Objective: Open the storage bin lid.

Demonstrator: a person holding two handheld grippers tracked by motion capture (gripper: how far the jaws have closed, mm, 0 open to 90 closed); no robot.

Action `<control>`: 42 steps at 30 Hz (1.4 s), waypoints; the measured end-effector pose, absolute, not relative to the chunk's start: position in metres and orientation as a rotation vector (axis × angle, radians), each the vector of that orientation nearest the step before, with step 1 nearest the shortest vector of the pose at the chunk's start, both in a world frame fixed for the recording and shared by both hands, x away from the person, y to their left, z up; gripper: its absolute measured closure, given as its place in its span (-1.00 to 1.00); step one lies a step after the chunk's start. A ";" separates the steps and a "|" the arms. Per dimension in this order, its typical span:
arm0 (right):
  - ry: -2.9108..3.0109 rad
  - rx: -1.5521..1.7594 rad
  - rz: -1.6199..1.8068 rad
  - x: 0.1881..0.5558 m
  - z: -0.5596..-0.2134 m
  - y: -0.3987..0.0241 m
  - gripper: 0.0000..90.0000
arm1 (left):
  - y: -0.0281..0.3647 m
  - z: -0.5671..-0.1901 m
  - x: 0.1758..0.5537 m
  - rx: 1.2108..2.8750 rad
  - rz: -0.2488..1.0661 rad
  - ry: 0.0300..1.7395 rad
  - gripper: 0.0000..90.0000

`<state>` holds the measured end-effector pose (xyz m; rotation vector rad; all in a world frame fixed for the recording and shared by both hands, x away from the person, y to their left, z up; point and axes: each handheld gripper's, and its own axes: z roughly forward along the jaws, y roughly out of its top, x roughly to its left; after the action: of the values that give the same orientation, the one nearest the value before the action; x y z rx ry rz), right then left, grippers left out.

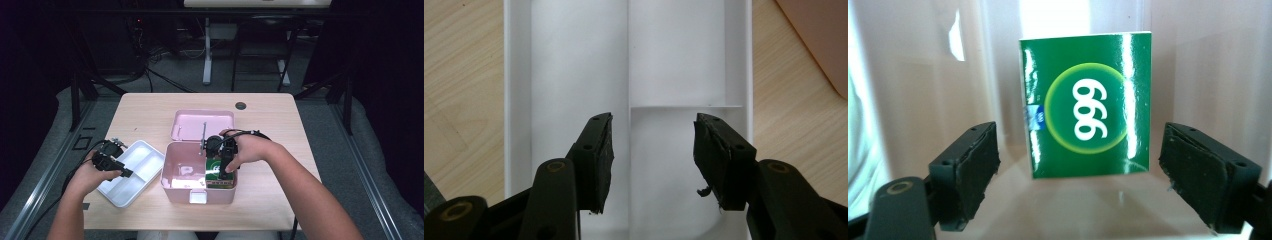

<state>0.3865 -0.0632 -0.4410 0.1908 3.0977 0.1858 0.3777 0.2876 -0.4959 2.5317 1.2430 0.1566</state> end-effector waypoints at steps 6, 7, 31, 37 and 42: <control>3.086 0.223 0.212 0.384 -0.420 -0.071 -0.59 | 0.287 -0.496 0.377 2.525 0.153 1.247 0.11; 3.082 0.229 0.214 0.384 -0.417 -0.073 -0.59 | 0.287 -0.496 0.377 2.525 0.153 1.247 0.11; 2.977 0.429 0.243 0.384 -0.380 -0.147 -0.55 | 0.289 -0.499 0.377 2.534 0.148 1.263 0.12; 2.956 0.499 0.245 0.388 -0.383 -0.166 -0.55 | 0.289 -0.499 0.376 2.532 0.152 1.269 0.14; 2.938 0.580 0.244 0.391 -0.390 -0.186 -0.52 | 0.290 -0.497 0.376 2.526 0.159 1.270 0.14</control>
<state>0.3908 -0.1855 -0.3896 0.5798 2.9376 0.2441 0.3758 0.2901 -0.4975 2.5259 1.2702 0.1594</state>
